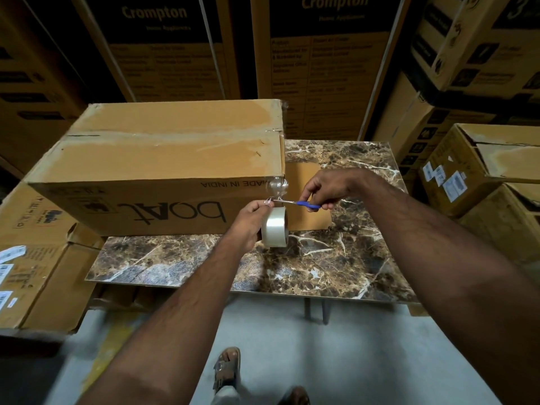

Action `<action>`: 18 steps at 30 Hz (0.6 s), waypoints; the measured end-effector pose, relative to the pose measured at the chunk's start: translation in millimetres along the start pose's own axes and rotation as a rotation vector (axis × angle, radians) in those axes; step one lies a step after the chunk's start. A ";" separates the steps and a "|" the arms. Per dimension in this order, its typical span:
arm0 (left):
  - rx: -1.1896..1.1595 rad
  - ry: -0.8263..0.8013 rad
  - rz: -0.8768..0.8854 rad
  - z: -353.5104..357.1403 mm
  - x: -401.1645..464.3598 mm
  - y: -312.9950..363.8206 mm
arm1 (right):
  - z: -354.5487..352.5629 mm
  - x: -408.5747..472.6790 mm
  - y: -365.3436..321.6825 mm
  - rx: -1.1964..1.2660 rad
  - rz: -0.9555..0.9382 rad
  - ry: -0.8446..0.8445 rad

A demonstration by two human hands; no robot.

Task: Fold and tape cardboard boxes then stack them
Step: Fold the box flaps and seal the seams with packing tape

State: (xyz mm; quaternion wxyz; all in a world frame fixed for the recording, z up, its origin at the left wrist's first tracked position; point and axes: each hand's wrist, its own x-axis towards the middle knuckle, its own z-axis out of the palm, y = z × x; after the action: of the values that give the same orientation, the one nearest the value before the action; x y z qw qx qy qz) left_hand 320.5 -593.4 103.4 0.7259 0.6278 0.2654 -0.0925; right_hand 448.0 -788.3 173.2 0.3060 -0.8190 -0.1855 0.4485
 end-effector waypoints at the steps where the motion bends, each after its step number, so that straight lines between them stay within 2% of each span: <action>1: 0.000 0.000 0.002 0.1 0.3 -0.4 | 0.0 -0.2 -0.3 -0.017 -0.008 0.007; 11: 0.070 0.032 0.037 -0.2 -0.5 0.3 | 3.2 -0.6 -2.5 -0.074 -0.014 0.028; 18: 0.022 0.027 0.016 2.1 -4.2 4.0 | 7.9 -1.1 -2.0 -0.039 -0.041 0.014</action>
State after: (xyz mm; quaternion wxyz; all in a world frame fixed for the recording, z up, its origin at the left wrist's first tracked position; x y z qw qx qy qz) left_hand 319.4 -595.5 109.1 0.7162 0.6389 0.2688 -0.0811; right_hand 440.7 -784.8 172.0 0.3005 -0.8240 -0.2087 0.4325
